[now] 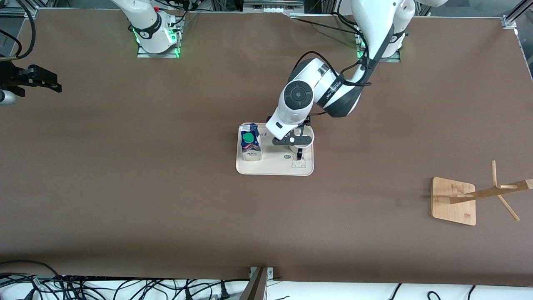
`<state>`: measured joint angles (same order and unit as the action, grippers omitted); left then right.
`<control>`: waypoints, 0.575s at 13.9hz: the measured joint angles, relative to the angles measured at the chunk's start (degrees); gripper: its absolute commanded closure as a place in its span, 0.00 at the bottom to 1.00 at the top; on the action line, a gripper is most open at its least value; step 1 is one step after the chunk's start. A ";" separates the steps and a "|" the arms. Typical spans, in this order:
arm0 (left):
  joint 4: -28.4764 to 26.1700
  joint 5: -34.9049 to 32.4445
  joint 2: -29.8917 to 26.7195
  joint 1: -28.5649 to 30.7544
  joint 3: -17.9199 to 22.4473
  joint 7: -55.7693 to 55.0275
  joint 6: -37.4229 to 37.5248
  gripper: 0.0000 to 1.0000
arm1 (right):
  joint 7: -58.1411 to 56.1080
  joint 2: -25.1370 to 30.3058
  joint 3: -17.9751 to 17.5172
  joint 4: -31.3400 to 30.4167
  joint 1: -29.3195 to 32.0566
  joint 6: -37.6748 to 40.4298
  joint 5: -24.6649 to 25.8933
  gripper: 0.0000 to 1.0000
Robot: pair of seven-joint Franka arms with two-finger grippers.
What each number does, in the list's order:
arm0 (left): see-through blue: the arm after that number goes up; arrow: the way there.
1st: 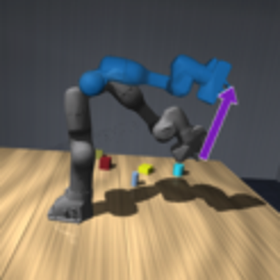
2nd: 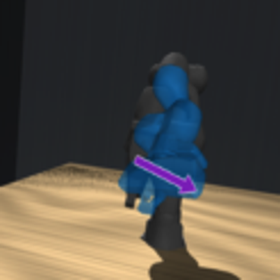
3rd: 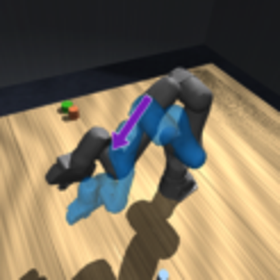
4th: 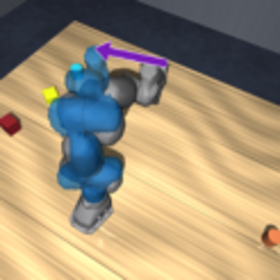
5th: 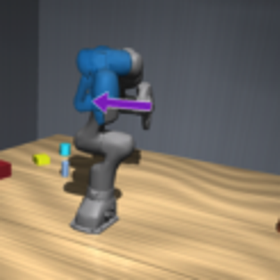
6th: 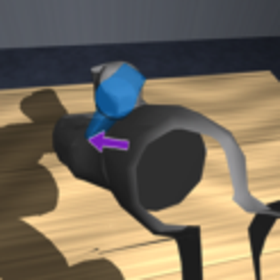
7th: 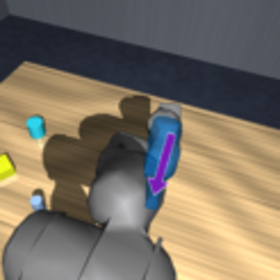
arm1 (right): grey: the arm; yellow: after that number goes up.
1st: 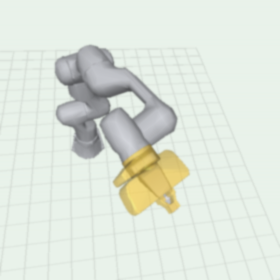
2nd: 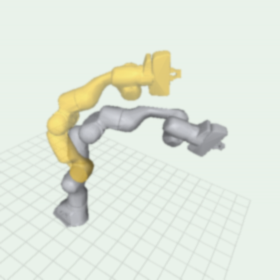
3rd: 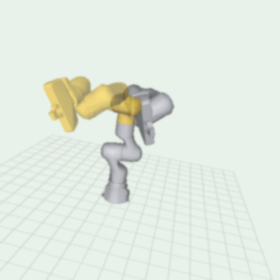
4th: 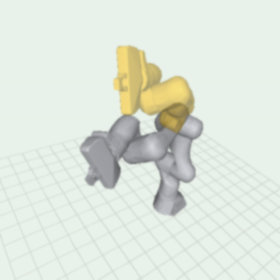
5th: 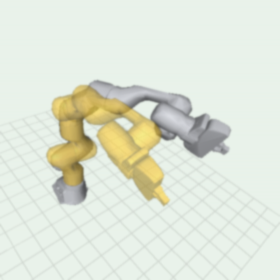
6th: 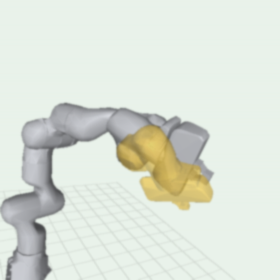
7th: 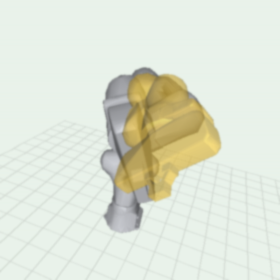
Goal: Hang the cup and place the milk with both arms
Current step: 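Lower the left gripper and grasp the white mug by its rim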
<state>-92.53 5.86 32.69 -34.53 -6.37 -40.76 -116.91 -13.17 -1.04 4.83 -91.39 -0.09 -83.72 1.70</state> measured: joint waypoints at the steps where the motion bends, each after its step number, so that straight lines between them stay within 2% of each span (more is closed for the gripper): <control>1: -0.38 -1.23 0.13 0.00 0.03 0.00 0.00 0.00 | 0.00 0.00 0.00 0.00 0.00 0.00 0.00 0.00; 8: -0.79 -3.71 2.18 0.00 0.09 0.00 -0.91 0.00 | 0.00 0.00 0.00 0.00 0.00 0.00 0.00 0.00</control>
<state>-93.32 2.15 34.87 -34.53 -6.28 -40.76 -117.82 -13.17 -1.04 4.82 -91.39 -0.09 -83.72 1.70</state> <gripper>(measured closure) 0.000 0.000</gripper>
